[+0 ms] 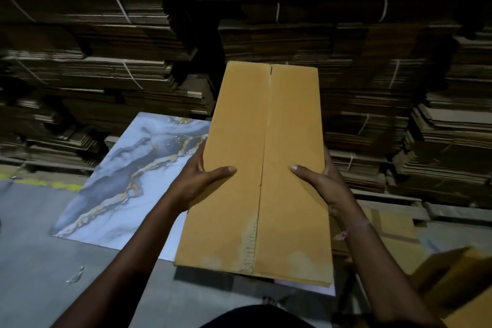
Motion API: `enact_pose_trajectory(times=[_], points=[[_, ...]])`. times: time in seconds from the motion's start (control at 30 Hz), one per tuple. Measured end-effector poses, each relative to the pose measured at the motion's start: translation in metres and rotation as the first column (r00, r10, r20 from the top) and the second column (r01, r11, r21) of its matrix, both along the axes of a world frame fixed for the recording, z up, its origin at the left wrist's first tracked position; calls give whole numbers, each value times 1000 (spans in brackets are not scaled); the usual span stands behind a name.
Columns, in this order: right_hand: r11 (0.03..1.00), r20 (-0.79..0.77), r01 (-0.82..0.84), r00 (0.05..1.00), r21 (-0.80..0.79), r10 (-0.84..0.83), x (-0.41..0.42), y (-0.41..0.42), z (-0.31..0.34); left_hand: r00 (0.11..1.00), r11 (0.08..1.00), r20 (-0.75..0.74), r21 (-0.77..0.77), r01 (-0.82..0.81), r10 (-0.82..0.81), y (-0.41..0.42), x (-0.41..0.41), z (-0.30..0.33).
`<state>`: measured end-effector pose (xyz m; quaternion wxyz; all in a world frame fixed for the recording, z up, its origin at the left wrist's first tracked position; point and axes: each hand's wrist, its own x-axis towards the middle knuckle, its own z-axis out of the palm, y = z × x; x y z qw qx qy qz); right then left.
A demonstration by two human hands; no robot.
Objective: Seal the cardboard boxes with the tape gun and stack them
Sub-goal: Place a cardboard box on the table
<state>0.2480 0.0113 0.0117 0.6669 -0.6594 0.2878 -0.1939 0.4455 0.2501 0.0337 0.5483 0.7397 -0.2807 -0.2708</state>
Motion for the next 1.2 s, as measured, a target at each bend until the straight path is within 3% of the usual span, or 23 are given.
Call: enact_pose_trajectory(times=[0.2,0.67,0.97,1.2], points=[[998,18,-44,999,42,43,51,-12,-9,998,998,18,16,-62,62,-2,39,-6],[1000,-13,14,1000,21,-14,158,36,-48,1000,999,2,35,14,-14,34,160,-48],[998,-135,27,991,56,-19,203,88,-93,995,994,-85,84,66,-59,77,210,-105],[998,-209,53,977,46,-42,214,90,-92,992,997,-120,64,51,-43,77,215,-114]])
